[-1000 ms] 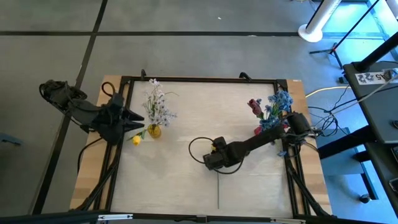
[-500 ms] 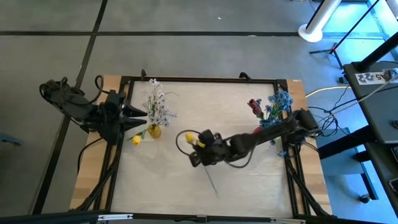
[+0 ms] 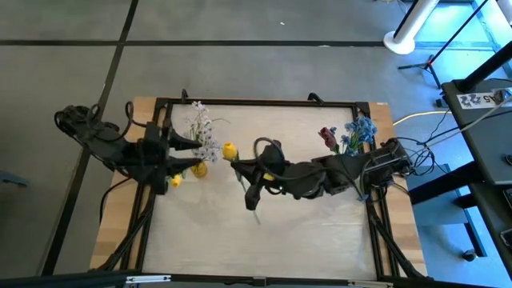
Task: Sort flowers into vase by color
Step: Put the yellow flower into the yellow vase
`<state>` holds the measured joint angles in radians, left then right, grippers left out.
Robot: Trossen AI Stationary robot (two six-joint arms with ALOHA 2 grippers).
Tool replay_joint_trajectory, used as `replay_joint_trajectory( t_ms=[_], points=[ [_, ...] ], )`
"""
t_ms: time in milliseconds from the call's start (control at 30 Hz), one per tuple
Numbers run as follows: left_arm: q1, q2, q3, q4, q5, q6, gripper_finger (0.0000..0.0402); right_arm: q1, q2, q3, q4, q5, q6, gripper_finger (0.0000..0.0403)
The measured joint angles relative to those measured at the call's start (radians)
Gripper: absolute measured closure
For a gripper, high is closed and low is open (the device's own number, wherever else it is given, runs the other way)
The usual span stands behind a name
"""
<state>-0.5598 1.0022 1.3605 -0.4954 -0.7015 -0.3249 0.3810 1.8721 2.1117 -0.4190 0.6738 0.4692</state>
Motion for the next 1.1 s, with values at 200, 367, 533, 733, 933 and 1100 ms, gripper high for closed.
replay_joint_trajectory(
  t_ms=[200,367,533,733,933,1100],
  points=[
    [0.0,0.112,0.0,0.191,0.012,0.099,0.0196,-0.002,0.007,0.0,0.129,-0.031,-0.144,0.0397],
    [0.001,0.187,0.0,0.329,0.003,0.17,0.0203,-0.002,0.014,-0.002,0.139,-0.06,-0.221,0.04],
    [0.02,0.203,0.0,0.403,-0.021,0.172,0.0206,0.0,0.014,-0.002,0.159,-0.104,-0.267,0.0398],
    [0.069,0.209,0.0,0.403,0.025,0.094,0.023,-0.002,0.022,-0.002,0.192,-0.101,-0.312,0.0396],
    [0.068,0.206,0.0,0.396,0.04,0.097,0.0329,-0.002,0.023,-0.002,0.19,-0.101,-0.351,0.0368],
    [0.068,0.202,0.002,0.375,0.033,0.147,0.039,0.001,0.024,-0.003,0.189,-0.108,-0.369,0.0321]
  ],
)
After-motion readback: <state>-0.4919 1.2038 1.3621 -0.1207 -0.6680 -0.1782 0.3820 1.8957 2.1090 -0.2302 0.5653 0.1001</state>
